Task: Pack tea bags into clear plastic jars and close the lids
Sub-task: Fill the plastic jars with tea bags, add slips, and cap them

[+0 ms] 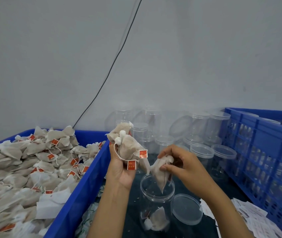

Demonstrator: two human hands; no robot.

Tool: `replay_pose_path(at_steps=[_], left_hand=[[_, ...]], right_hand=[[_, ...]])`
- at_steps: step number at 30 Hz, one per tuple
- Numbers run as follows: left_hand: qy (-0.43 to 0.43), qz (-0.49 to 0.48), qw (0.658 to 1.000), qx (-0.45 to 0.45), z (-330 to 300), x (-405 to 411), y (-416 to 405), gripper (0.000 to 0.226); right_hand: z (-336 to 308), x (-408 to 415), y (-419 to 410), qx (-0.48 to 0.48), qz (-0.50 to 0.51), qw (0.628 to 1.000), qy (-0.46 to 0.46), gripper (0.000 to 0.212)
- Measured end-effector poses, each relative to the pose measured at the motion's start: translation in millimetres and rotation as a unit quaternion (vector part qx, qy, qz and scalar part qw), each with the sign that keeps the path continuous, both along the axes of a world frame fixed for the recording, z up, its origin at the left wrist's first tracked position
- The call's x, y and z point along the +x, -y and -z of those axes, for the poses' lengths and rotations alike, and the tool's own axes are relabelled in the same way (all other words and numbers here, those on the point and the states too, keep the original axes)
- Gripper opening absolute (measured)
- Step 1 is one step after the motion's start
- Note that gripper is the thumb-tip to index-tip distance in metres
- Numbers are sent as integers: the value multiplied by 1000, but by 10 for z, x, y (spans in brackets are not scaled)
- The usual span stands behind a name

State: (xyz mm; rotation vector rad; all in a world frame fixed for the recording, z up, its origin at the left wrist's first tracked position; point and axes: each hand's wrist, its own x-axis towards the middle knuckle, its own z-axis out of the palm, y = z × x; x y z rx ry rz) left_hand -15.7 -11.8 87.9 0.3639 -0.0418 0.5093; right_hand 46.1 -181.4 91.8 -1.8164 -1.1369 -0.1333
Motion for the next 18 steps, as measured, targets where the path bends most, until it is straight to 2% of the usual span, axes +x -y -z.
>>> replay_pose_path(at_steps=[4,6,9,11,15,18], left_hand=[[-9,45,997,-60,-13,-7,24,29],[-7,56,995,-76,-10,-7,55,35],[19,89,991,-96,-8,-14,100,41],[18,108,991,-72,-21,-15,141,42],[-7,129,991,-29,-40,-15,210,42],[-10,97,995,24,-82,-20,216,40]], right_hand=[[46,22,50,-121,-23,992,-13,35],[64,2,26,-146,-32,989,-15,40],[49,-95,-100,-54,-29,994,-93,47],[49,-164,-188,-6,-27,995,-98,50],[78,-238,-301,66,-6,995,-79,25],[66,-213,-288,123,42,988,-83,15]])
